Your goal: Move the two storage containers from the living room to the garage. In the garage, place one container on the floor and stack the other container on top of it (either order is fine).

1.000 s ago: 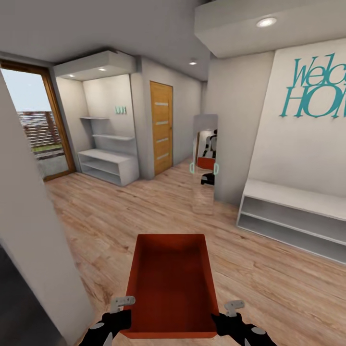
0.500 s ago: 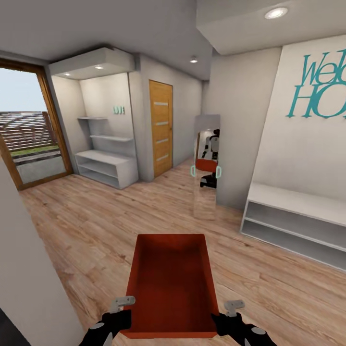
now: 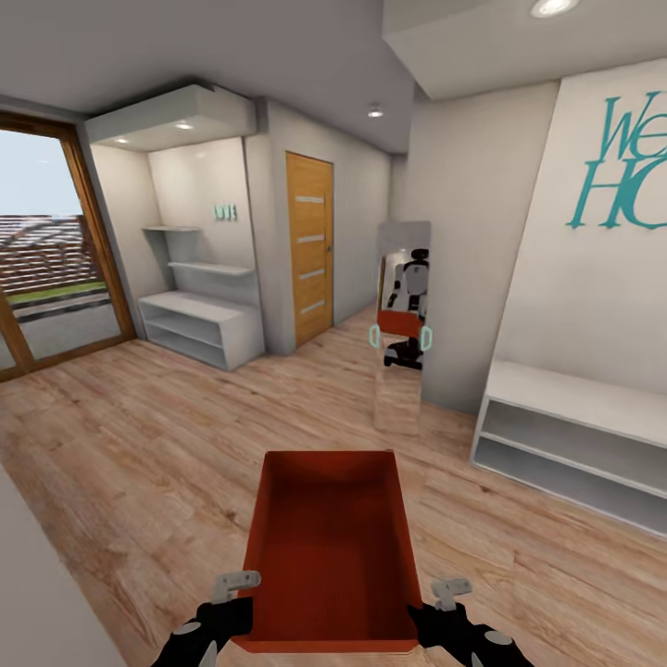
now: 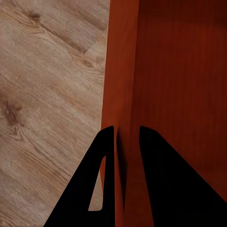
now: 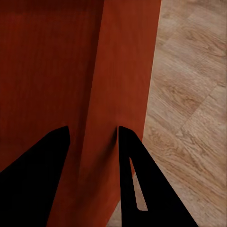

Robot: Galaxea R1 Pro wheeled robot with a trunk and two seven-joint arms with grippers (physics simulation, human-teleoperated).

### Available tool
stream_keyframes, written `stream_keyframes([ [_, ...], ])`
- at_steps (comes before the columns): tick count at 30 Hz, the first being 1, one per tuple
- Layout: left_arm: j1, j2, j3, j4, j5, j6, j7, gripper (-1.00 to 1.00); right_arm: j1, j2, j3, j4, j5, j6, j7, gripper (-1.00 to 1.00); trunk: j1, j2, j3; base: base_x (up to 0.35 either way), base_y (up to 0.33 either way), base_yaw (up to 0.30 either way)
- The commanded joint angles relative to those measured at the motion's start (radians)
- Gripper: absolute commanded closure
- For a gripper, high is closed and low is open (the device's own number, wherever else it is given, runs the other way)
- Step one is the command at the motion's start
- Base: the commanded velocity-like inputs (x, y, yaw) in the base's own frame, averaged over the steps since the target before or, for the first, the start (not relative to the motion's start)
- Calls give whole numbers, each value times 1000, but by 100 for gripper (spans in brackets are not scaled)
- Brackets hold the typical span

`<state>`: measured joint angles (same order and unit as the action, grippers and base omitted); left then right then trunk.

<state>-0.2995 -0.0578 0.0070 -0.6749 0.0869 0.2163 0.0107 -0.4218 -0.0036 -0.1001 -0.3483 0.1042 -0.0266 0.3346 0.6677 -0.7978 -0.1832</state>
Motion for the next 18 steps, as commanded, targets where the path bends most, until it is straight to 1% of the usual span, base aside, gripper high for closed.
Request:
stream_keyframes([
  [1,-1,-20,9,-5,-10,5,6,100,0,8,-11,3,25,-1,9,100,1,-1,-1,327,0,0],
  [18,-1,-20,8,-5,-10,5,6,100,0,8,-11,3,25,-1,9,100,1,-1,-1,327,0,0],
])
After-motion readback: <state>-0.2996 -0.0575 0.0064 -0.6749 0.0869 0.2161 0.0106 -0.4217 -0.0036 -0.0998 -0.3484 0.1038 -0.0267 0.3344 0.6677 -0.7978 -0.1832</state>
